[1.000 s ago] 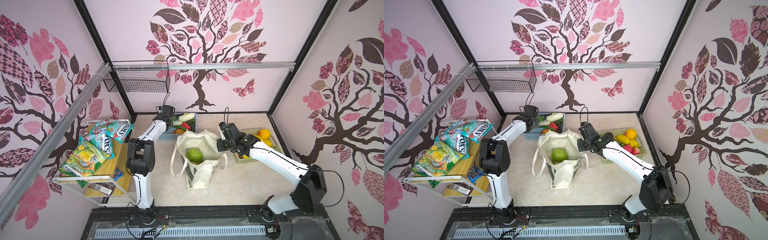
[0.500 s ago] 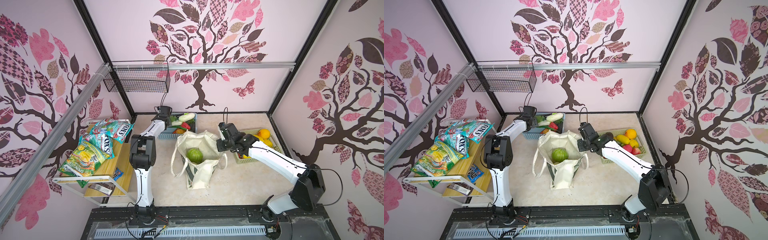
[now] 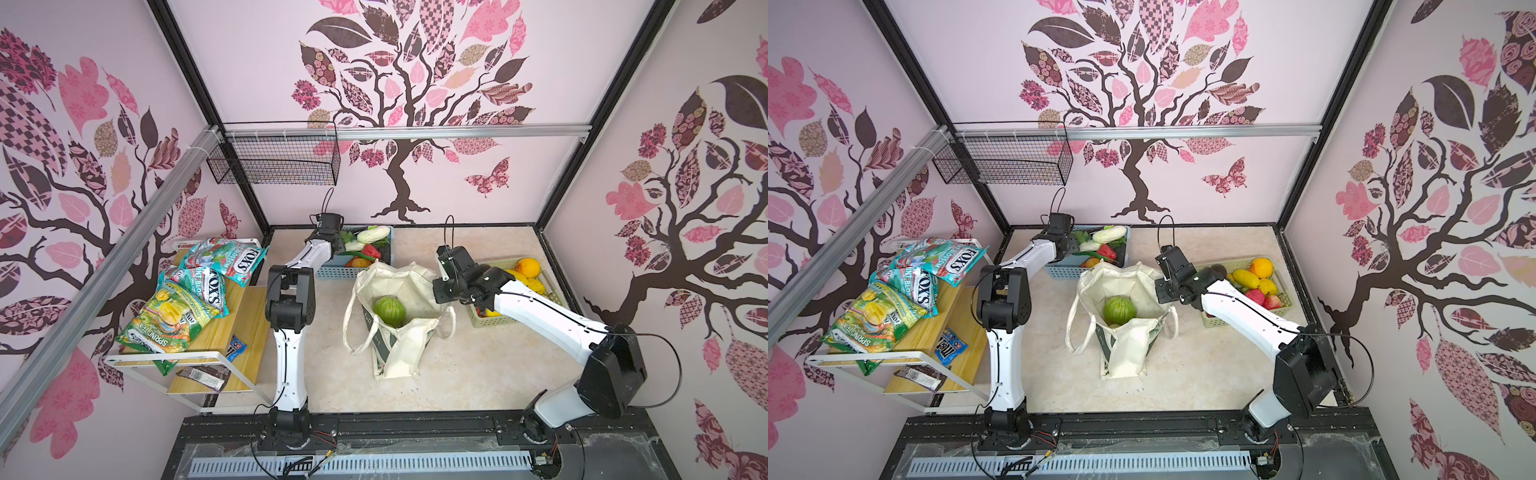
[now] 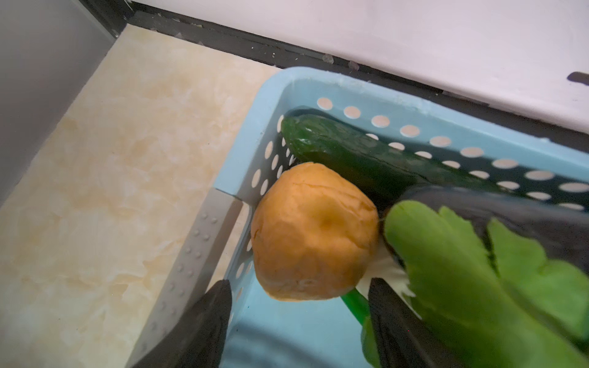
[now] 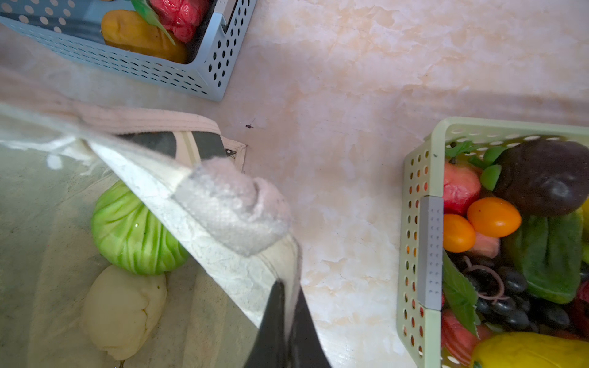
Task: Place the food into the grocery bag and tie it
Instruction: 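Lower the left gripper onto the brown potato in the blue basket and close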
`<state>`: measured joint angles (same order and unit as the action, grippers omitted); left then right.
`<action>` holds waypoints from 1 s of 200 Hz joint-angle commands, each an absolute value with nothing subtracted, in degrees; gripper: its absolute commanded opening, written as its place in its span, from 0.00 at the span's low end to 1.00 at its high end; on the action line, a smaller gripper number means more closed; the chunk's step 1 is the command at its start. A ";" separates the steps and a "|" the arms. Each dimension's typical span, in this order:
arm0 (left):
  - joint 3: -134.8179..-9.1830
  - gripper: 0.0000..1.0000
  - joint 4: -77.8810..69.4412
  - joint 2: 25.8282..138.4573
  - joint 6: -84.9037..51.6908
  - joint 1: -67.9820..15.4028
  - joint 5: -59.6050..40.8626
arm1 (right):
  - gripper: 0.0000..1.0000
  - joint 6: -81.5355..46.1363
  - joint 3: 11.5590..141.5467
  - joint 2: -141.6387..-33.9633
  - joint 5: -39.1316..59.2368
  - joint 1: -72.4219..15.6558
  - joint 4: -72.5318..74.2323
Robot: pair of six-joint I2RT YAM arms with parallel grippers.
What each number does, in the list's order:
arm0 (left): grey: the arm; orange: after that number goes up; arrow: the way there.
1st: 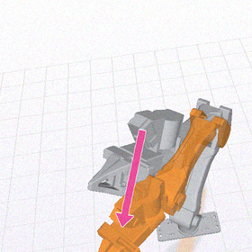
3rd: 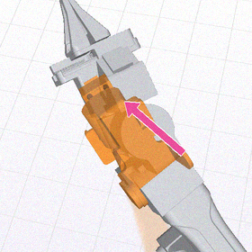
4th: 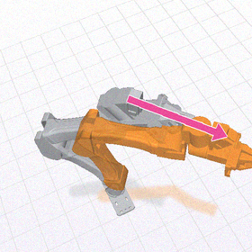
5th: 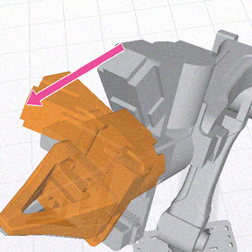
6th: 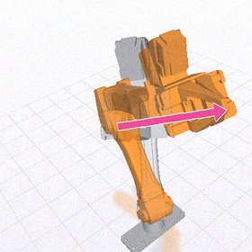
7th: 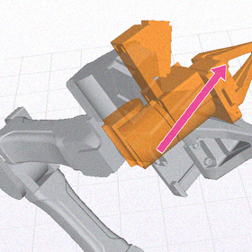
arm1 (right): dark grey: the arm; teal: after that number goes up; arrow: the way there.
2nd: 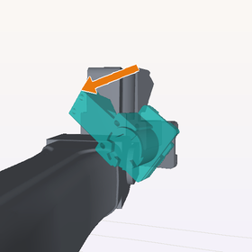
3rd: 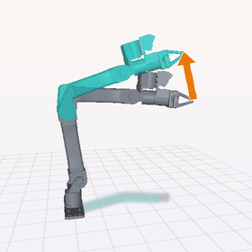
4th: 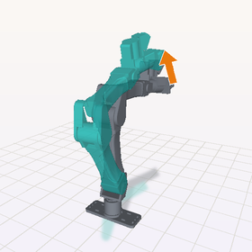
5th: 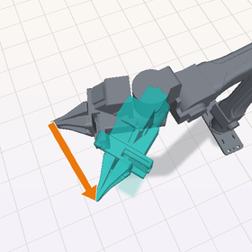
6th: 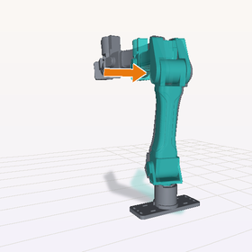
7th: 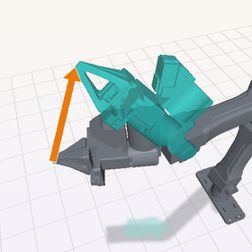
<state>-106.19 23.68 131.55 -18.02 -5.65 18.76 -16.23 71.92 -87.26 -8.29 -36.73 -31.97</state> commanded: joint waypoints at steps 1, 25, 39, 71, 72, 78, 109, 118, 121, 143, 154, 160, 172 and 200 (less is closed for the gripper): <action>-109.39 0.75 23.51 133.21 -18.79 -5.31 17.78 | 0.00 -15.67 74.35 -89.33 -8.84 -36.82 -34.00; -112.13 0.77 25.33 135.12 -20.15 -5.03 16.77 | 0.00 -15.90 74.83 -89.60 -8.77 -36.81 -33.97; -113.99 0.77 26.50 136.31 -21.03 -4.62 15.69 | 0.00 -15.91 75.01 -89.74 -8.78 -36.80 -34.01; -114.76 0.77 25.59 137.54 -21.99 -4.13 14.29 | 0.00 -16.10 74.45 -89.61 -9.01 -36.82 -33.81; -114.82 0.77 25.63 137.59 -21.98 -4.08 14.26 | 0.00 -16.14 74.36 -89.58 -9.07 -36.82 -33.82; -115.21 0.76 25.83 137.88 -22.19 -4.09 14.19 | 0.00 -16.20 74.19 -89.51 -9.14 -36.80 -33.69; -115.13 0.69 25.16 138.14 -22.60 -4.00 14.28 | 0.00 -16.48 73.29 -89.00 -9.40 -36.78 -33.25; -115.29 0.68 25.14 138.35 -22.66 -4.00 14.24 | 0.00 -16.61 73.04 -88.92 -9.46 -36.78 -33.20; -115.28 0.67 25.18 138.20 -22.63 -3.99 14.24 | 0.00 -16.56 72.96 -88.92 -9.42 -36.80 -33.22; -114.75 0.59 25.18 138.01 -22.92 -3.91 14.11 | 0.00 -16.73 72.95 -88.70 -9.41 -36.82 -33.19; -113.73 0.56 24.55 137.29 -22.94 -3.87 13.83 | 0.00 -16.79 72.95 -88.62 -9.41 -36.82 -33.17; -112.99 0.55 24.11 136.80 -22.84 -3.93 13.67 | 0.00 -16.75 72.96 -88.61 -9.35 -36.75 -33.14; -111.66 0.53 23.23 135.72 -22.76 -3.92 13.62 | 0.00 -16.79 72.96 -88.58 -9.35 -36.76 -33.09; -108.26 0.48 22.09 133.23 -22.06 -3.95 13.21 | 0.00 -16.83 72.39 -88.28 -9.02 -36.82 -32.66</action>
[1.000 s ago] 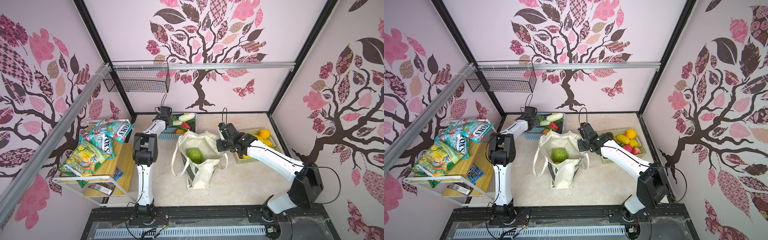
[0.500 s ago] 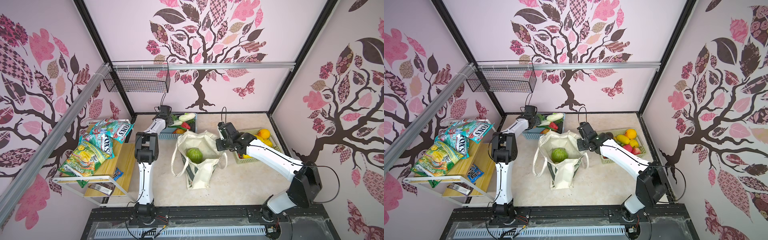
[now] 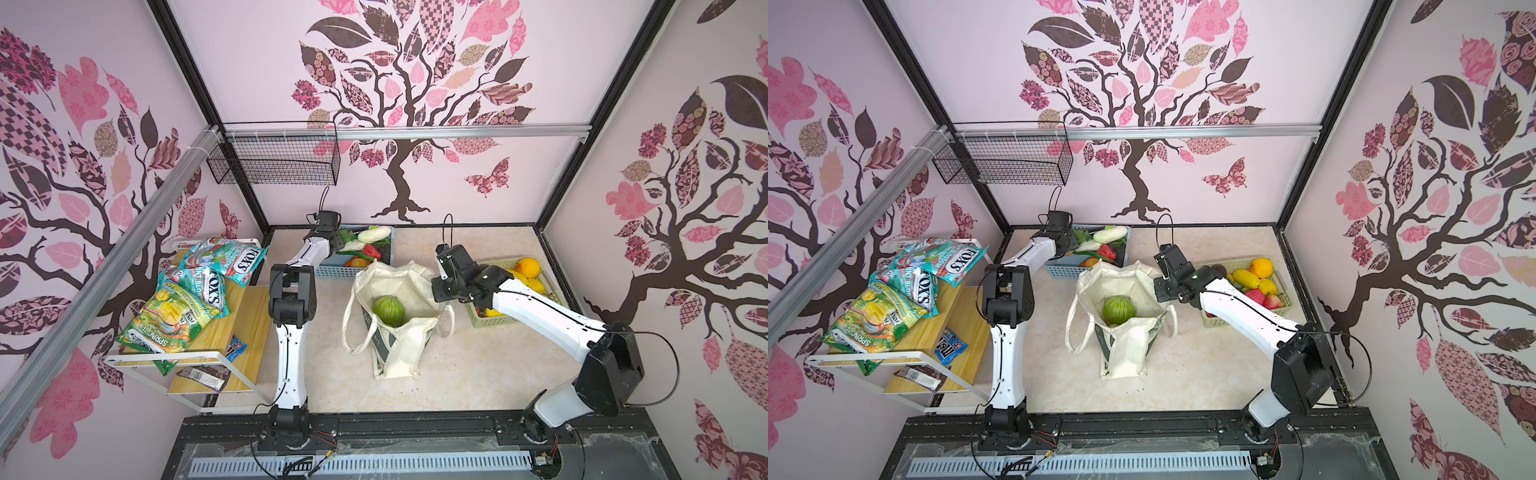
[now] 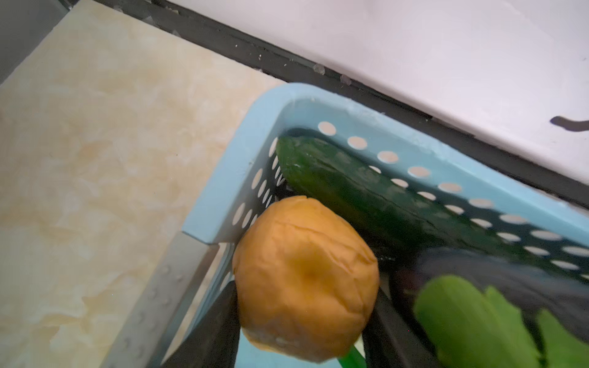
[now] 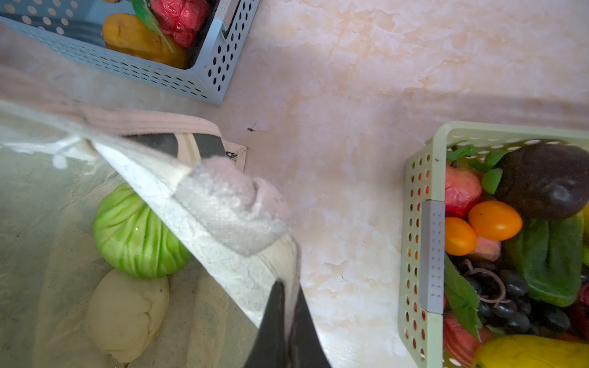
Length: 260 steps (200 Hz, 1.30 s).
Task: Place the food into the grocery bag and tie it
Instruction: 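Lower the left gripper onto the brown potato in the blue basket and close, then lift the brown potato out of the basket with the left gripper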
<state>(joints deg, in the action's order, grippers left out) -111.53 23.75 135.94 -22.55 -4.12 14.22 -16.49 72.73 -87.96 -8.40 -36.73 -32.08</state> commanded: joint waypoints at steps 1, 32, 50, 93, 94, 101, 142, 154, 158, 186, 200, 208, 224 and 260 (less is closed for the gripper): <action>-108.23 0.47 22.08 133.15 -22.02 -3.95 13.15 | 0.00 -16.81 72.36 -88.26 -8.99 -36.82 -32.63; -106.91 0.42 22.18 130.65 -21.45 -3.98 13.03 | 0.00 -17.08 71.69 -87.18 -8.93 -36.77 -32.22; -104.83 0.41 21.79 128.29 -21.45 -4.18 12.92 | 0.00 -17.25 71.02 -86.40 -8.66 -36.80 -32.02; -99.40 0.41 21.19 122.17 -21.96 -5.45 12.66 | 0.00 -17.63 69.26 -84.65 -8.41 -36.76 -31.23; -99.27 0.42 21.19 122.08 -21.97 -5.49 12.66 | 0.00 -17.61 69.26 -84.65 -8.38 -36.79 -31.26; -98.51 0.42 21.30 121.15 -22.04 -5.75 12.72 | 0.00 -17.58 68.91 -84.39 -8.39 -36.83 -31.07; -93.65 0.42 21.58 115.09 -23.06 -7.54 14.24 | 0.00 -17.82 67.89 -83.84 -8.08 -36.78 -30.33; -92.17 0.42 21.67 113.21 -23.65 -8.02 14.22 | 0.00 -17.97 67.62 -83.68 -7.69 -36.80 -29.98; -91.72 0.41 21.76 112.58 -23.76 -8.13 14.28 | 0.00 -18.04 67.60 -83.67 -7.56 -36.82 -29.88; -88.36 0.42 22.18 107.97 -24.16 -9.38 14.74 | 0.00 -18.15 67.20 -83.22 -7.02 -36.82 -29.41; -86.98 0.42 22.42 105.84 -24.00 -9.97 14.69 | 0.00 -18.20 66.86 -82.77 -6.92 -36.83 -29.06; -86.49 0.42 22.86 104.65 -24.15 -10.20 14.51 | 0.00 -18.31 66.67 -82.63 -6.78 -36.78 -28.93; -85.40 0.42 23.36 102.28 -24.66 -10.39 13.39 | 0.00 -18.48 66.43 -82.38 -6.61 -36.83 -28.67; -82.80 0.42 24.09 96.35 -26.13 -11.16 9.94 | 0.00 -18.59 66.18 -82.48 -6.85 -36.82 -28.21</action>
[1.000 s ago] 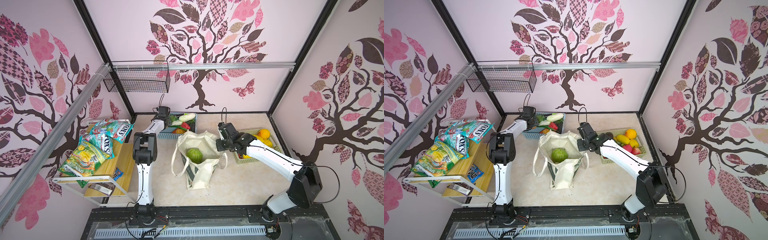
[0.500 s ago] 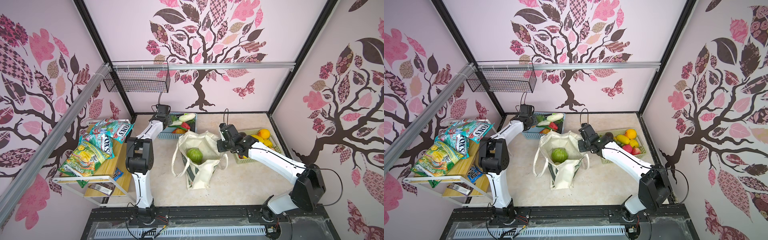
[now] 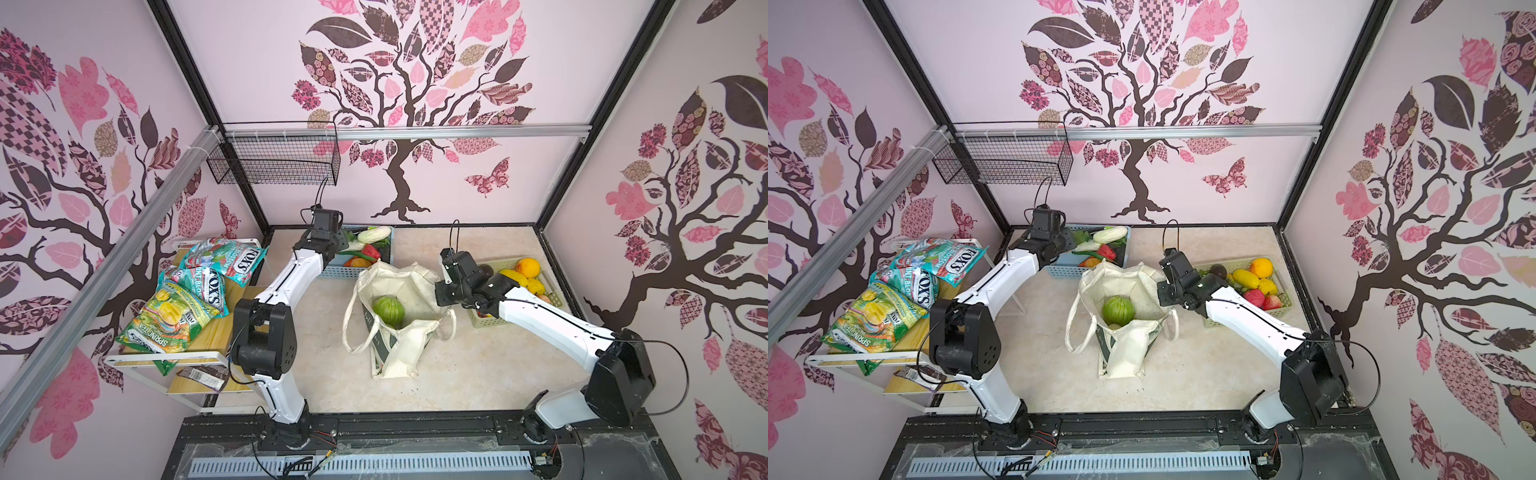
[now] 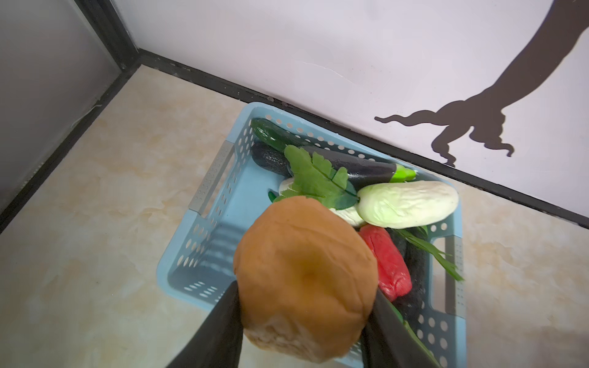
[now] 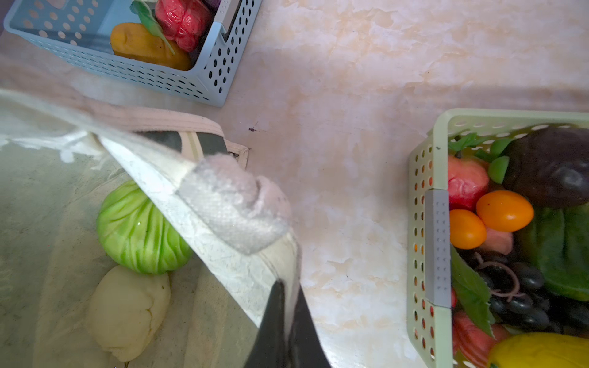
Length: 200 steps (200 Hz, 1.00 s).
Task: Place the food into the grocery bag and tie it
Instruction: 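Lift the brown potato out of the basket with the left gripper, then carry the potato with the left gripper over and into the bag opening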
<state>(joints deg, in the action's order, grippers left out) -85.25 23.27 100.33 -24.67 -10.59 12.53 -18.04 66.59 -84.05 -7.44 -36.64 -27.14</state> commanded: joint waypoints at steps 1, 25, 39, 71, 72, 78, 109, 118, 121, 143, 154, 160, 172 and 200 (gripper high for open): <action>-82.66 0.41 24.13 96.12 -26.12 -11.16 9.85 | 0.00 -18.57 66.18 -82.55 -6.85 -36.82 -28.21; -80.89 0.42 24.56 91.97 -27.27 -11.55 6.33 | 0.00 -18.72 66.88 -82.97 -6.61 -36.83 -27.95; -80.04 0.42 25.32 89.72 -27.87 -11.51 4.52 | 0.00 -18.90 67.23 -83.09 -6.26 -36.83 -27.70; -78.16 0.42 26.14 85.01 -29.24 -11.63 -0.54 | 0.00 -19.18 68.07 -83.58 -5.59 -36.82 -27.60; -78.11 0.42 26.12 84.87 -29.30 -11.66 -0.71 | 0.00 -19.26 68.09 -83.58 -5.61 -36.82 -27.60; -77.69 0.41 26.02 84.02 -29.66 -11.63 -1.72 | 0.00 -19.32 68.16 -83.66 -5.47 -36.78 -27.58; -76.18 0.42 25.44 80.18 -32.17 -11.95 -7.30 | 0.00 -19.51 68.70 -84.27 -5.10 -36.78 -27.50; -75.95 0.42 25.23 79.26 -32.71 -12.04 -9.03 | 0.00 -19.56 68.84 -84.50 -5.10 -36.83 -27.60; -75.80 0.42 25.20 78.95 -32.98 -12.13 -9.49 | 0.00 -19.52 68.90 -84.52 -5.05 -36.82 -27.60; -75.23 0.42 24.73 76.76 -34.54 -12.39 -12.58 | 0.00 -19.65 69.45 -84.98 -5.00 -36.78 -27.66; -74.76 0.42 24.46 75.86 -35.33 -12.48 -14.11 | 0.00 -19.61 69.60 -85.22 -4.90 -36.80 -27.68; -74.67 0.42 24.41 75.37 -35.63 -12.57 -14.95 | 0.00 -19.61 69.74 -85.35 -4.87 -36.82 -27.69; -74.53 0.42 24.41 74.51 -36.21 -12.89 -16.56 | 0.00 -19.69 69.99 -85.60 -4.71 -36.83 -27.67; -74.04 0.42 24.26 72.81 -36.94 -15.06 -18.71 | 0.00 -19.87 70.48 -86.03 -4.34 -36.83 -27.69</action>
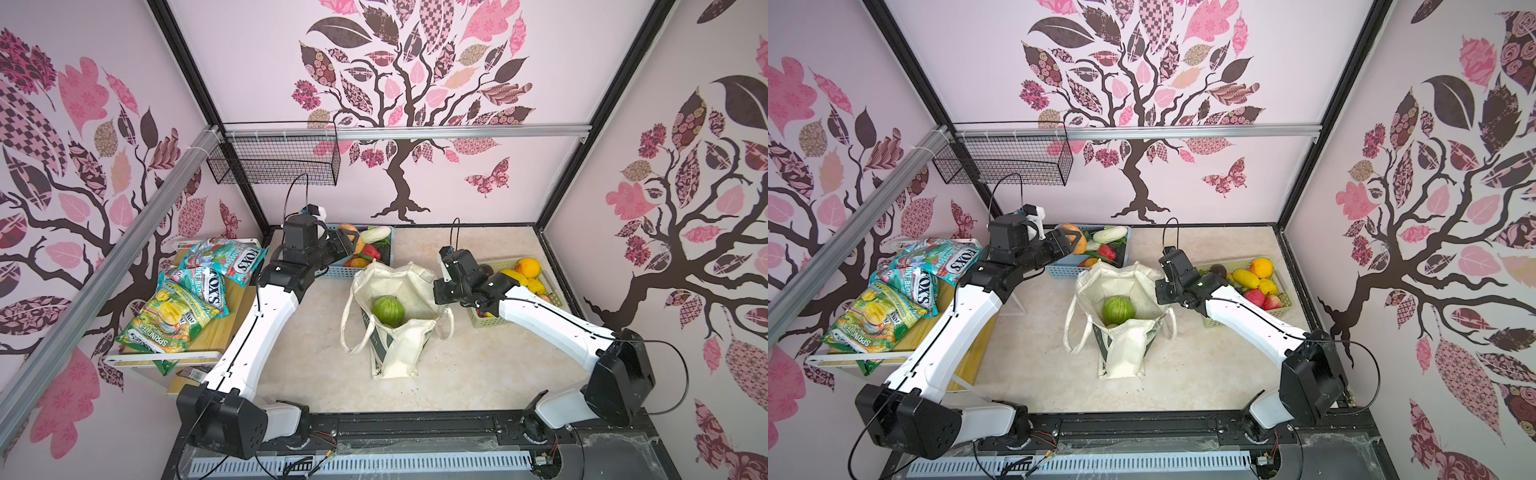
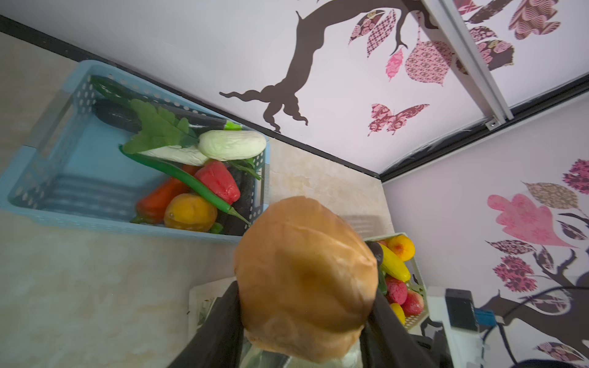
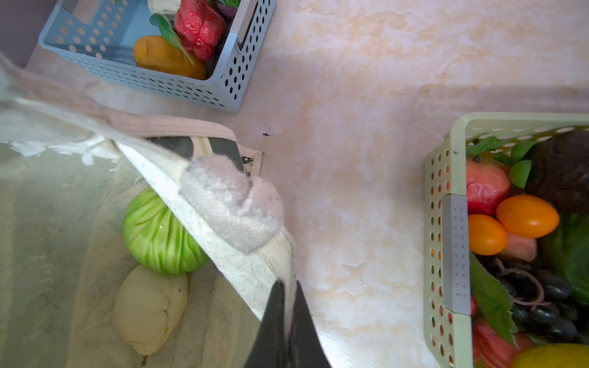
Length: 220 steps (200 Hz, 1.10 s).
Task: Place the food into the grocery bag and tie it
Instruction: 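Carry the potato with the left gripper over and into the bag opening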
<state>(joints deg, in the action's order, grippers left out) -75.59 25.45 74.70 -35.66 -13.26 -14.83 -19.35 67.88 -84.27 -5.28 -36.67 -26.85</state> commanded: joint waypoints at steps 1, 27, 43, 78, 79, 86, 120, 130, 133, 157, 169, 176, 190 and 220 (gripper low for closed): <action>-74.06 0.42 24.21 72.79 -36.93 -15.13 -18.76 | 0.00 -19.87 70.49 -85.99 -4.37 -36.83 -27.64; -74.15 0.43 24.81 71.83 -37.00 -18.96 -18.98 | 0.00 -19.80 71.17 -86.29 -4.58 -36.82 -27.94; -73.97 0.43 25.25 71.15 -36.83 -21.80 -18.84 | 0.00 -19.63 71.70 -86.40 -4.98 -36.78 -28.38; -72.42 0.43 26.16 69.53 -36.43 -27.19 -17.66 | 0.00 -19.26 72.75 -86.49 -5.76 -36.78 -29.03; -72.38 0.43 26.18 69.53 -36.41 -27.35 -17.62 | 0.00 -19.25 72.85 -86.49 -5.78 -36.80 -29.06; -71.98 0.44 26.56 69.35 -36.28 -28.26 -17.34 | 0.00 -19.22 73.09 -86.55 -5.77 -36.78 -29.26; -69.41 0.44 27.72 68.19 -35.72 -31.89 -15.63 | 0.00 -18.90 75.31 -87.01 -5.97 -36.80 -30.04; -68.55 0.44 28.26 67.87 -35.37 -32.80 -14.96 | 0.00 -18.79 75.93 -87.16 -6.13 -36.84 -30.14; -68.29 0.44 28.42 67.95 -35.30 -33.04 -14.75 | 0.00 -18.73 76.09 -87.25 -6.14 -36.81 -30.26; -66.54 0.44 30.09 68.02 -34.47 -34.32 -14.24 | 0.00 -18.63 77.48 -87.89 -6.00 -36.83 -30.55; -65.60 0.44 30.49 68.01 -34.23 -34.70 -14.02 | 0.00 -18.72 77.81 -88.10 -5.54 -36.76 -30.41; -65.32 0.44 30.82 68.16 -34.07 -34.95 -14.04 | 0.00 -18.86 77.97 -88.12 -5.31 -36.81 -30.32; -64.88 0.44 31.48 68.29 -33.52 -35.63 -13.62 | 0.00 -18.95 78.21 -88.25 -5.02 -36.78 -29.95; -64.11 0.44 33.00 68.65 -32.07 -38.06 -11.51 | 0.00 -19.55 78.32 -88.86 -3.76 -36.83 -29.42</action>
